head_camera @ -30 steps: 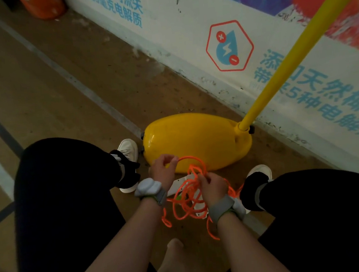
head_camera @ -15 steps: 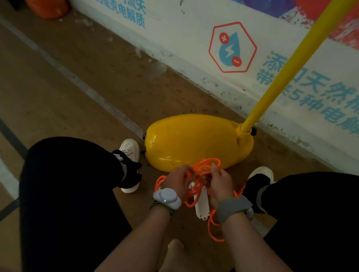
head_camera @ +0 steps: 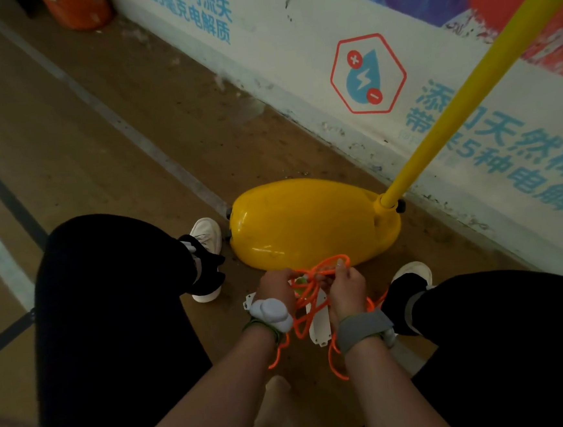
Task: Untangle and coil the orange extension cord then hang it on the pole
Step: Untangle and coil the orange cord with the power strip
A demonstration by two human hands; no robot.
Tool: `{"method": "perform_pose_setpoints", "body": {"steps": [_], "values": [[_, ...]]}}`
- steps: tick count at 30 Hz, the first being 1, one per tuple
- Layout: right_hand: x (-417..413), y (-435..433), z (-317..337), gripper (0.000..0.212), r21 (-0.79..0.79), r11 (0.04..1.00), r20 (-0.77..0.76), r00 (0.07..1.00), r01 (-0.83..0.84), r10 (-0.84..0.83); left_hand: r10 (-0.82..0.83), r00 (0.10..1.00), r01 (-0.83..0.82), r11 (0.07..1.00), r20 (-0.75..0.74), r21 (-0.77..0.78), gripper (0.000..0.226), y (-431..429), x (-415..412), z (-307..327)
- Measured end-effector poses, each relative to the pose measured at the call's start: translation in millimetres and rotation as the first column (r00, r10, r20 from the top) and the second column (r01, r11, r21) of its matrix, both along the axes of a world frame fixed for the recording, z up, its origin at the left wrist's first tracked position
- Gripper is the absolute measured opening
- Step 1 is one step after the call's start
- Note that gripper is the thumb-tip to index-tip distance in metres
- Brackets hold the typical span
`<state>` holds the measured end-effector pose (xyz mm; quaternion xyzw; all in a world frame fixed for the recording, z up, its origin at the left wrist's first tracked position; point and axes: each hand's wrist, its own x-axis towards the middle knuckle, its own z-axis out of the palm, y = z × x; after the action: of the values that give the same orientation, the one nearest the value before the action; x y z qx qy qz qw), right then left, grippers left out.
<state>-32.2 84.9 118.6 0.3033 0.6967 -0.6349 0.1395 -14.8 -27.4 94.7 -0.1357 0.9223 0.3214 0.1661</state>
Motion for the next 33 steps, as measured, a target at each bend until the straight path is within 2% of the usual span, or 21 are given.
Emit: {"method": "perform_pose_setpoints", "body": {"steps": [4, 7, 10, 15, 18, 22, 26, 28, 31, 33], "values": [[-4, 4, 7, 0.034, -0.037, 0.999, -0.045, 0.999, 0.028, -0.03, -0.025, 0.999, 0.027, 0.998, -0.047, 0.049, 0.04, 1, 4, 5], [-7, 5, 14, 0.034, -0.128, 0.992, -0.046, 0.999, 0.005, -0.011, -0.022, 0.999, 0.015, 0.989, 0.044, 0.15, 0.049, 1, 10, 4], [-5, 3, 15, 0.033, -0.135, 0.989, -0.033, 0.998, -0.06, 0.056, -0.07, 0.992, 0.054, 0.989, 0.107, 0.14, 0.052, 1, 18, 1], [-2, 0, 23, 0.032, -0.347, 0.937, -0.014, 0.999, 0.022, -0.029, 0.089, 0.99, -0.109, 0.975, 0.11, 0.195, 0.046, -6, 14, 0], [-3, -3, 27, 0.032, -0.457, 0.887, 0.016, 0.997, 0.068, -0.069, 0.185, 0.98, -0.2, 0.937, 0.078, 0.285, 0.046, -4, 12, 4], [0, -3, 28, 0.03, -0.569, 0.803, 0.107, 0.984, 0.176, -0.14, 0.203, 0.976, -0.219, 0.915, 0.085, 0.338, 0.057, -2, 16, -1], [2, -4, 25, 0.027, -0.588, 0.779, 0.147, 0.976, 0.218, -0.162, 0.202, 0.978, -0.211, 0.934, 0.059, 0.289, 0.059, -2, 17, -4], [1, -3, 25, 0.026, -0.57, 0.798, 0.131, 0.981, 0.194, -0.145, 0.201, 0.979, -0.198, 0.936, 0.02, 0.29, 0.057, -1, 17, -3], [-1, -1, 26, 0.028, -0.449, 0.893, 0.047, 0.999, 0.018, 0.004, 0.16, 0.986, -0.136, 0.941, -0.051, 0.311, 0.047, 0, 18, -3], [-2, -1, 27, 0.028, -0.381, 0.919, 0.011, 0.993, -0.102, 0.115, 0.111, 0.988, -0.073, 0.953, -0.111, 0.295, 0.038, 4, 20, -1]]}}
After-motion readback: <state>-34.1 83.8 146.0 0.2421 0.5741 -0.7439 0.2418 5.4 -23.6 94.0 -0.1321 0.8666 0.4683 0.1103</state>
